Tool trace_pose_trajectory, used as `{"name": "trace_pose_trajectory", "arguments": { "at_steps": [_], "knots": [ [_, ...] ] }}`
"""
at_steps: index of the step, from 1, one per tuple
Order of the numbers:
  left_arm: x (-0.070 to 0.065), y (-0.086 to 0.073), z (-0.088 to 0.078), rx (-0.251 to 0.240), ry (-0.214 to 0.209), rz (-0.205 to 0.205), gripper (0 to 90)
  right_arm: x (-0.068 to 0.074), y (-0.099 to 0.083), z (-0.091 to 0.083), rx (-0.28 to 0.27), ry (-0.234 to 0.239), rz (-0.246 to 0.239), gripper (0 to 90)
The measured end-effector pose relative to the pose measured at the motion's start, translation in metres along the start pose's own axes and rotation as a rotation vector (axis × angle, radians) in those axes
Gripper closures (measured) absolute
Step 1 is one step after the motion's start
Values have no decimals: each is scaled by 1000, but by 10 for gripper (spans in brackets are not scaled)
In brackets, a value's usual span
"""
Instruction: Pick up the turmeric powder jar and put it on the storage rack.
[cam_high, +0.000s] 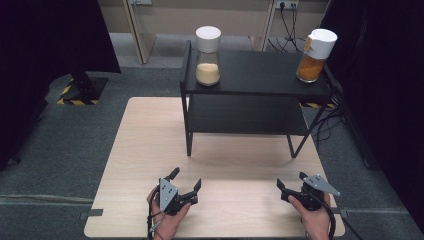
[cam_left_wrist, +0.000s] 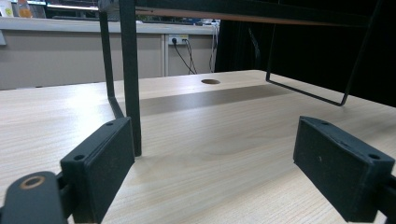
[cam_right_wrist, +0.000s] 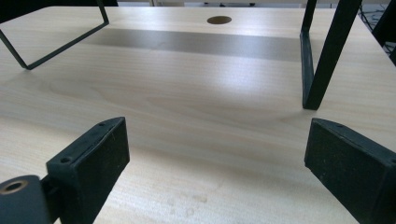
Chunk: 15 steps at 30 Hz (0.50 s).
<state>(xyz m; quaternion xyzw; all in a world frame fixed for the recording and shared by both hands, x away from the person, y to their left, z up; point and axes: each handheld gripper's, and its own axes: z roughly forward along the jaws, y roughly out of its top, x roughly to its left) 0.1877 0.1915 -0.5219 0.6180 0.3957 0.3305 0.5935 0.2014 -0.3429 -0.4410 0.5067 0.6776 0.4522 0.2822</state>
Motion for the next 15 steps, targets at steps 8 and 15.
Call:
{"name": "trace_pose_trajectory", "arguments": {
  "at_steps": [8,15],
  "knots": [
    [0,0,0,0,-1,1,121,2,-13,0,-4,-7,4,68],
    [0,0,0,0,-2,1,121,-1,-21,1,2,0,15,69]
  ]
}}
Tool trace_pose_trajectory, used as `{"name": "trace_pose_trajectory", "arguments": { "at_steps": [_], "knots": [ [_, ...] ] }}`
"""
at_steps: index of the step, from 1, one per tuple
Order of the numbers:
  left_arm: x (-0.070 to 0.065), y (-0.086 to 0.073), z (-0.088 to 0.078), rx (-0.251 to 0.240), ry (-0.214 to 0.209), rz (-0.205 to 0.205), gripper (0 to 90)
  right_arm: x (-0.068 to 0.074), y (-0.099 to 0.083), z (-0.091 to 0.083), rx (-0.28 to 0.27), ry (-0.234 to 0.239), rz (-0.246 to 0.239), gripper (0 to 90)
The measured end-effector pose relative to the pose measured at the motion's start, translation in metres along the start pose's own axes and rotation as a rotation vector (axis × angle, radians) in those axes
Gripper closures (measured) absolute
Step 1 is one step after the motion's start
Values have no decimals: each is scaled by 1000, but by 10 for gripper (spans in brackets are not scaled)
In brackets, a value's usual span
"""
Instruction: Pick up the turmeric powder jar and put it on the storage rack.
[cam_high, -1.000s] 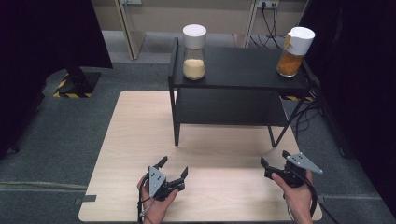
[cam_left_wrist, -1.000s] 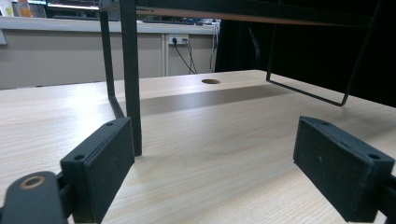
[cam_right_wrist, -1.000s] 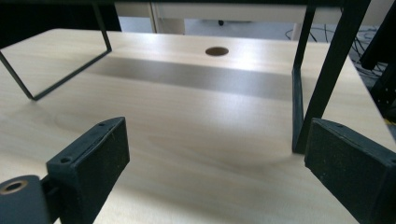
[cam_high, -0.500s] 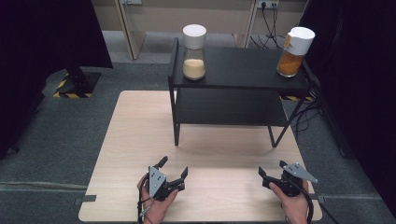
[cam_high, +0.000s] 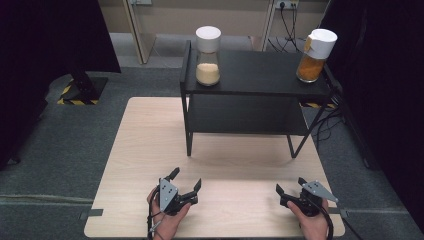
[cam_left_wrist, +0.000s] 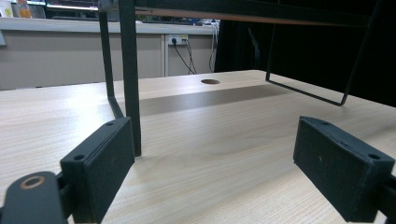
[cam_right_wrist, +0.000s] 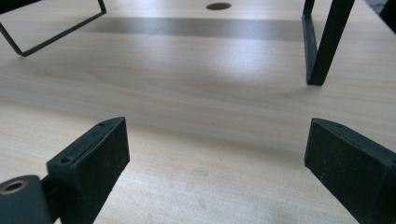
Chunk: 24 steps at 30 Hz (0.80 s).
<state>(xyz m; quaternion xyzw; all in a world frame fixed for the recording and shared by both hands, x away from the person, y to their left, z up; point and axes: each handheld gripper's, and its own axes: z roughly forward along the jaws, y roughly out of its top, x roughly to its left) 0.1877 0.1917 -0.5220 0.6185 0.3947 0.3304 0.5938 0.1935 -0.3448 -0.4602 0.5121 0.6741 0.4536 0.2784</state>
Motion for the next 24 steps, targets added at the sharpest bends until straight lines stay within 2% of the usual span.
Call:
{"name": "trace_pose_trajectory", "arguments": {
  "at_steps": [7,11,17,24],
  "knots": [
    [0,0,0,-2,0,2,121,1,-4,-2,-22,-3,-14,69],
    [0,0,0,-3,0,4,121,3,-10,-4,-55,-4,-34,70],
    [0,0,0,0,-2,0,121,3,-9,-4,-50,7,-56,70],
    [0,0,0,1,-2,4,121,1,-11,-5,-61,8,-41,70]
  ]
}}
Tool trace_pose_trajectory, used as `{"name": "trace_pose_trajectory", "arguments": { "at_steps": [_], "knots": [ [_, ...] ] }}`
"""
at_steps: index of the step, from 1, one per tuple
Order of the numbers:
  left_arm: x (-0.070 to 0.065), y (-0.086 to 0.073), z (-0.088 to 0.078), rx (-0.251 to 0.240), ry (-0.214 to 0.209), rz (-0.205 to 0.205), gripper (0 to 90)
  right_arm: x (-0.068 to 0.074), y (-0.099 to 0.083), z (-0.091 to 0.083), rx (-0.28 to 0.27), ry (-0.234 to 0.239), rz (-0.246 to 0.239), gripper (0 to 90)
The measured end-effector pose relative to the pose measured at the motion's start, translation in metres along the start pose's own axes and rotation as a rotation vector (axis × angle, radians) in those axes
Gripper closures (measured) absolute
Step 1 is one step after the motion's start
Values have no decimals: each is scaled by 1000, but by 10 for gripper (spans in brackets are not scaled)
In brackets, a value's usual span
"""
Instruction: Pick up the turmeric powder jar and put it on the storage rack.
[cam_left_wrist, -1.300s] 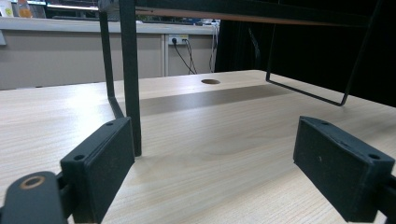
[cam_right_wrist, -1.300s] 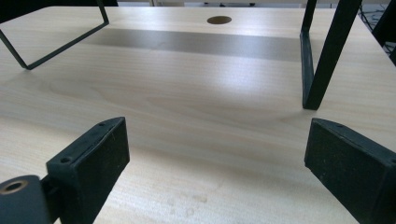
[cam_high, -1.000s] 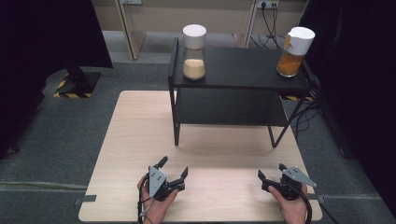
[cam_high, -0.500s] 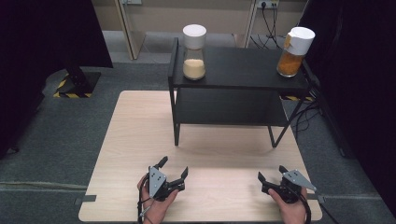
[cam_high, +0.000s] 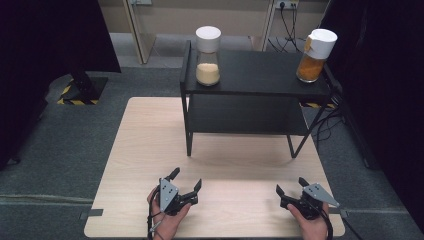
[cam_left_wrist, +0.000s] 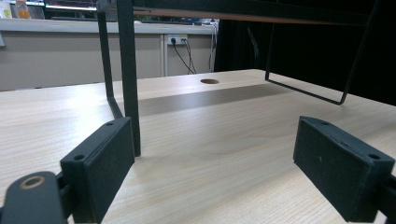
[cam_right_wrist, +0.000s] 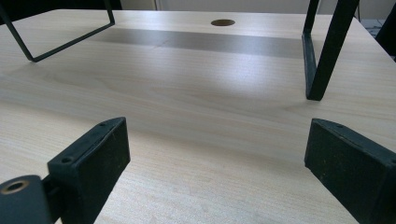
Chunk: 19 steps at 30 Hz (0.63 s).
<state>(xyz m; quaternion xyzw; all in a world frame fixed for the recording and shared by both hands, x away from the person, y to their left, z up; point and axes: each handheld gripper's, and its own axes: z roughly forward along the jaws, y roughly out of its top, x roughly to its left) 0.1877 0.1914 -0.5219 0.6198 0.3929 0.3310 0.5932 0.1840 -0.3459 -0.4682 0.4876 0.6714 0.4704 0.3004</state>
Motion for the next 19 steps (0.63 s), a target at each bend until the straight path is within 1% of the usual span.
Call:
{"name": "trace_pose_trajectory", "arguments": {
  "at_steps": [19],
  "knots": [
    [0,1,1,5,-1,-1,121,-2,-2,-1,-8,6,13,69]
  ]
}}
